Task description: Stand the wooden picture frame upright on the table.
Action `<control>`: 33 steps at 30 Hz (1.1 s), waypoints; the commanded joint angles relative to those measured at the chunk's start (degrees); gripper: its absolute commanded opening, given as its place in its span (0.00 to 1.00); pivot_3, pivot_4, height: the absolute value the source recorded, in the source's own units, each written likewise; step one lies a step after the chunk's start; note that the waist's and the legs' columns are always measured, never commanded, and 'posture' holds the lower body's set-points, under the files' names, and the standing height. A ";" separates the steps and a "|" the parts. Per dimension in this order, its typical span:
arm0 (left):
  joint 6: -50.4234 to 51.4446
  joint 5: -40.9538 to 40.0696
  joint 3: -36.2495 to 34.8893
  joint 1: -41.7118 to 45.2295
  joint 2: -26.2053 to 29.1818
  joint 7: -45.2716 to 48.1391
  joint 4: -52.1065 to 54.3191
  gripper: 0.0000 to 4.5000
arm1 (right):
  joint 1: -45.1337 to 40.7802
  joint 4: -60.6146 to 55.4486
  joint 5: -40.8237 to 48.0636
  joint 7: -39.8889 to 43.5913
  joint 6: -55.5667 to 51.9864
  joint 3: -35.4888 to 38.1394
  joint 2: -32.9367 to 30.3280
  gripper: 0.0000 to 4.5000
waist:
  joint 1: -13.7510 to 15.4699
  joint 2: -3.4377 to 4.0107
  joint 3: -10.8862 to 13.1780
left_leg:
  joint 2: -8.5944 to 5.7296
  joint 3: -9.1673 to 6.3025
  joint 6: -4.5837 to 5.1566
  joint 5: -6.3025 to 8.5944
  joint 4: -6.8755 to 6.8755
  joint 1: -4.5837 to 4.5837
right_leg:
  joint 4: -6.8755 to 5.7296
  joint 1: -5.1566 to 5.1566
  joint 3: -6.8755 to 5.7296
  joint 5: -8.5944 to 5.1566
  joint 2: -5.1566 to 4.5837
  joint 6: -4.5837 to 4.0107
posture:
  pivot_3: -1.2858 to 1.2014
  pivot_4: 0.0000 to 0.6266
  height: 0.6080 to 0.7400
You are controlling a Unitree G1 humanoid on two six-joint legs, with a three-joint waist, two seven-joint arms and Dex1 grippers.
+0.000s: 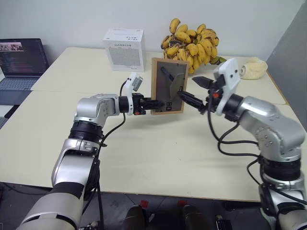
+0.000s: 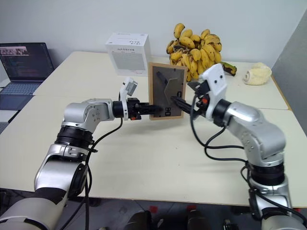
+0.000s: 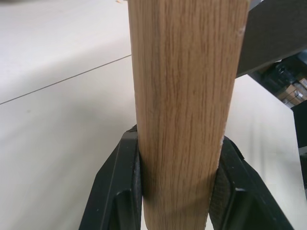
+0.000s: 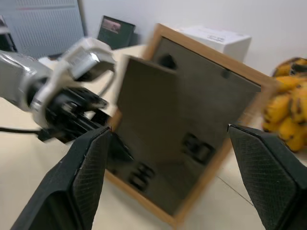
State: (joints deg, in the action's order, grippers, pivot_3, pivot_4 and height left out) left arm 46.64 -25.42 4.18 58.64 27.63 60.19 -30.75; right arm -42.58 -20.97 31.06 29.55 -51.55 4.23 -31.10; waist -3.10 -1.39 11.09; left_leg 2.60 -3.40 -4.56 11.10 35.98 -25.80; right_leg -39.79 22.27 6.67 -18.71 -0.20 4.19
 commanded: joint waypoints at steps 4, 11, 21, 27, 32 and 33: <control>6.53 -3.48 -3.03 -1.73 -0.17 -1.30 7.74 0.29 | 6.58 1.99 -15.13 8.83 22.50 -5.38 -13.17 0.90 | 0.15 -0.01 0.00 | -0.01 -0.02 0.01 0.00 0.01 0.00 | 0.05 -0.01 -0.02 0.00 0.01 0.01 | 0.52 0.24 1.00; 25.55 -11.68 -5.15 -6.40 5.20 -1.87 24.01 0.29 | 12.16 25.34 -50.63 -4.98 79.72 -15.90 -23.25 0.90 | -0.31 0.00 0.01 | -0.02 0.12 0.00 0.00 0.08 -0.01 | 0.06 0.01 0.11 0.00 0.00 0.01 | 0.52 0.24 1.00; 45.86 -25.30 -13.07 -9.68 9.03 -8.42 34.81 0.29 | -0.61 42.73 -85.98 -49.82 102.17 -20.55 -18.57 0.90 | -1.19 0.01 0.02 | 0.00 0.10 -0.29 -0.28 0.08 0.37 | -0.38 -0.11 0.20 0.00 0.02 0.01 | 0.52 0.24 1.00; 45.86 -36.81 -12.80 -10.28 11.02 -15.94 33.83 0.29 | -8.60 49.67 -101.38 -71.28 100.16 -29.11 -13.69 0.90 | -1.22 -0.02 0.04 | -0.02 0.09 -0.55 -0.48 0.06 0.58 | -0.75 -0.11 0.25 -0.01 0.02 -0.03 | 0.52 0.24 1.00; 45.86 -44.51 -12.65 -9.47 12.29 -22.35 32.35 0.29 | -13.39 56.22 -106.48 -80.03 99.34 -35.21 -11.38 0.90 | -1.32 -0.06 0.06 | -0.07 0.12 -0.51 -0.48 0.05 0.73 | -1.00 -0.14 0.31 -0.06 0.01 -0.12 | 0.52 0.24 1.00; 45.86 -45.79 -12.66 -9.58 12.56 -23.42 32.26 0.29 | -14.13 57.11 -106.72 -80.92 99.17 -35.92 -11.06 0.90 | -1.32 -0.06 0.06 | -0.07 0.12 -0.51 -0.48 0.05 0.73 | -1.01 -0.14 0.31 -0.06 0.01 -0.13 | 0.52 0.24 1.00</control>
State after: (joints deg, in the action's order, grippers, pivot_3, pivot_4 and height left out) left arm 92.23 -66.86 -6.88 47.68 39.18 38.46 1.35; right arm -54.25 35.05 -75.15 -48.08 48.40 -31.12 -42.13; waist -4.42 -1.45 11.14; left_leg 2.53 -3.28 -5.06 10.62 36.04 -25.07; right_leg -40.82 22.13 6.98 -18.77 -0.20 4.06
